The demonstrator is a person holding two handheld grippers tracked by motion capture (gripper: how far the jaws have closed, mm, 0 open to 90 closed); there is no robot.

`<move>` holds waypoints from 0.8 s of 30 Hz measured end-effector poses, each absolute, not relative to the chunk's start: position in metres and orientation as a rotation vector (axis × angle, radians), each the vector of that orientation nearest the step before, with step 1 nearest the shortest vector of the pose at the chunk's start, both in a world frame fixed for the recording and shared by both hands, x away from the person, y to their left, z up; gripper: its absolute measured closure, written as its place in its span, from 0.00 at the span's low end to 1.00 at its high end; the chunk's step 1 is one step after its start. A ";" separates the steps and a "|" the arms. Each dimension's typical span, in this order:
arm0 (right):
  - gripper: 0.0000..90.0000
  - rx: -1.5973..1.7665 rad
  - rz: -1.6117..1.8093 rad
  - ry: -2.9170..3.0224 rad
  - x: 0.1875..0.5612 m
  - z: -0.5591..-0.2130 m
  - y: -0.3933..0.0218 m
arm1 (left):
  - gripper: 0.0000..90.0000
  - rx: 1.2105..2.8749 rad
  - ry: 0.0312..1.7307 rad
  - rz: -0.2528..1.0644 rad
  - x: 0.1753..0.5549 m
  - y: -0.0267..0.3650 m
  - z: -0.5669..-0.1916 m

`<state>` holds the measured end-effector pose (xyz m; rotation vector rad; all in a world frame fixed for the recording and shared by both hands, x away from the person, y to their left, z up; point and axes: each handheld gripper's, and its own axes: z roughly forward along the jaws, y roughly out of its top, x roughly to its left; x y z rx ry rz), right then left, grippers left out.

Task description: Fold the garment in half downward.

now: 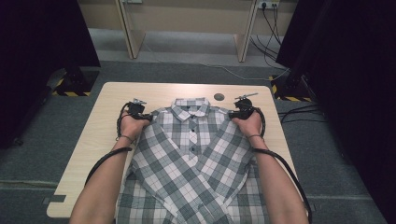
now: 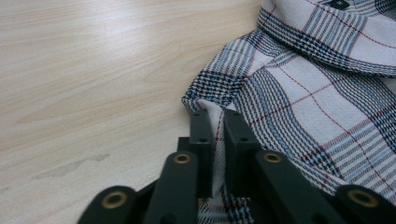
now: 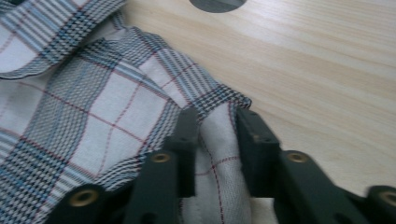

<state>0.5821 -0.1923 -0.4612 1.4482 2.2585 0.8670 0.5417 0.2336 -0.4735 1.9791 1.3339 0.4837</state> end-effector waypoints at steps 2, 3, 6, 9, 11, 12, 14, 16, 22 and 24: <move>0.91 1.444 0.905 2.269 0.582 -0.462 -0.193 | 0.95 1.968 1.359 0.472 0.543 0.233 -0.473; 0.91 1.444 0.905 2.269 0.582 -0.462 -0.193 | 0.95 1.968 1.359 0.472 0.543 0.233 -0.473; 0.96 1.456 0.918 2.275 0.581 -0.462 -0.192 | 0.96 1.945 1.389 0.437 0.544 0.235 -0.472; 0.97 1.489 0.924 2.271 0.581 -0.461 -0.193 | 0.96 1.937 1.396 0.441 0.545 0.234 -0.470; 0.97 1.495 0.925 2.262 0.581 -0.460 -0.194 | 0.96 1.914 1.399 0.446 0.546 0.234 -0.467; 0.97 1.490 0.930 2.254 0.580 -0.458 -0.194 | 0.96 1.900 1.403 0.448 0.546 0.233 -0.464; 0.97 1.485 0.957 2.227 0.579 -0.452 -0.196 | 0.97 1.883 1.398 0.452 0.547 0.234 -0.456; 0.97 1.473 0.976 2.209 0.578 -0.445 -0.198 | 0.96 1.868 1.387 0.462 0.548 0.233 -0.447; 0.97 1.465 1.022 2.140 0.574 -0.421 -0.206 | 0.97 1.822 1.354 0.503 0.551 0.227 -0.417; 0.97 1.453 1.032 2.127 0.574 -0.413 -0.207 | 0.97 1.813 1.342 0.519 0.552 0.226 -0.407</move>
